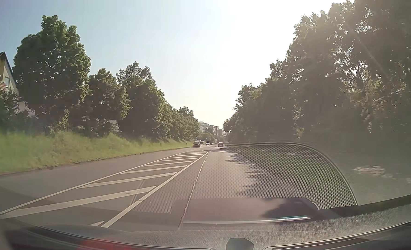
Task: Follow the waypoints while adhering to traffic rules and regulations
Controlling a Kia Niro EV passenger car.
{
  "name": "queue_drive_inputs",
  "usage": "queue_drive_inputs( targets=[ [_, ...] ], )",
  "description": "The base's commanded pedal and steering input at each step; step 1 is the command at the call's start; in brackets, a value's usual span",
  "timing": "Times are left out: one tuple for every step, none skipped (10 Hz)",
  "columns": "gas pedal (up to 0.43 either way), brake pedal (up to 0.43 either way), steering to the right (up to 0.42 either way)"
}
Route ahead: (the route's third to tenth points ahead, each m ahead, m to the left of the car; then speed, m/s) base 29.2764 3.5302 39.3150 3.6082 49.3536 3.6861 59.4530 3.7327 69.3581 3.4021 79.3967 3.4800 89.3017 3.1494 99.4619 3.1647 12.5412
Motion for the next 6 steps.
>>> queue_drive_inputs(
  targets=[
    [0.047, 0.030, 0.000],
    [0.047, 0.030, 0.000],
    [0.047, 0.030, 0.000],
    [0.047, 0.030, 0.000],
    [0.047, 0.030, 0.000],
    [0.047, 0.030, 0.000]
  ],
)
